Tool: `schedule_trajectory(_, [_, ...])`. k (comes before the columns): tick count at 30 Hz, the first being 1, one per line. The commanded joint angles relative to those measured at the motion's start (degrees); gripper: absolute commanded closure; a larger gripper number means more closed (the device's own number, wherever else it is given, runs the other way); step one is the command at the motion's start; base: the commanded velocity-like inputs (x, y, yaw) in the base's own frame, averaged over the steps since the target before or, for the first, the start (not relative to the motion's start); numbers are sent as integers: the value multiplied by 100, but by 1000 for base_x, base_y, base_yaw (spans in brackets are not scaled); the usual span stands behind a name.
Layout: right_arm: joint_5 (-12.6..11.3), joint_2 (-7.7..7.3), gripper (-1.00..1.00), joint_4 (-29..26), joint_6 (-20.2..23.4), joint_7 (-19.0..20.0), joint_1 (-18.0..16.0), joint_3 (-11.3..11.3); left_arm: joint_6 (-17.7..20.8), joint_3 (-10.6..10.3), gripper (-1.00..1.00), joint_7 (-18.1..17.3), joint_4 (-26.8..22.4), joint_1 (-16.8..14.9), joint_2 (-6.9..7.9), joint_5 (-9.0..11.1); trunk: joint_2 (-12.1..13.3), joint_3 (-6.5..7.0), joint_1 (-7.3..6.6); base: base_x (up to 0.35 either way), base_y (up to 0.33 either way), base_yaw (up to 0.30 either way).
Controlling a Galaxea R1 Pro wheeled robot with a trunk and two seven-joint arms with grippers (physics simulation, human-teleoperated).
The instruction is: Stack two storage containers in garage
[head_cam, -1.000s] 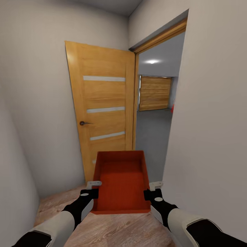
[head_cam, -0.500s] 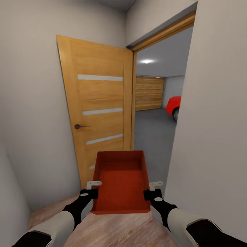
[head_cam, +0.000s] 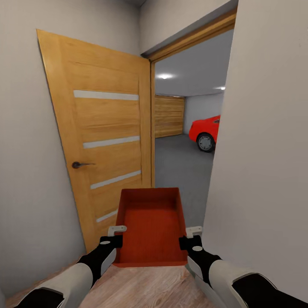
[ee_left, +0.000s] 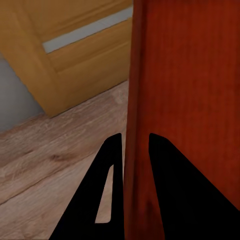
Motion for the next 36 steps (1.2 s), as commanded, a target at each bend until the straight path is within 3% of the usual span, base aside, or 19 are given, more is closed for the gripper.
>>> schedule_trajectory(1, [-42,1,100,-11,-80,-163,-11,-155,40,64,100,138,7,1,295,72,-8,-9,4,250,222,-283])
schedule_trajectory(12, [-43,3,100,-11,-80,-163,-11,-153,41,64,100,138,7,1,295,72,-8,-9,4,250,222,-277])
schedule_trajectory(25, [-49,12,100,-11,-73,-155,-11,-153,40,64,100,138,7,1,295,72,-8,-9,4,250,222,-31])
schedule_trajectory(36, [-50,13,100,-3,-71,-154,-11,-156,37,64,100,138,7,1,295,72,-8,-9,4,250,222,-220])
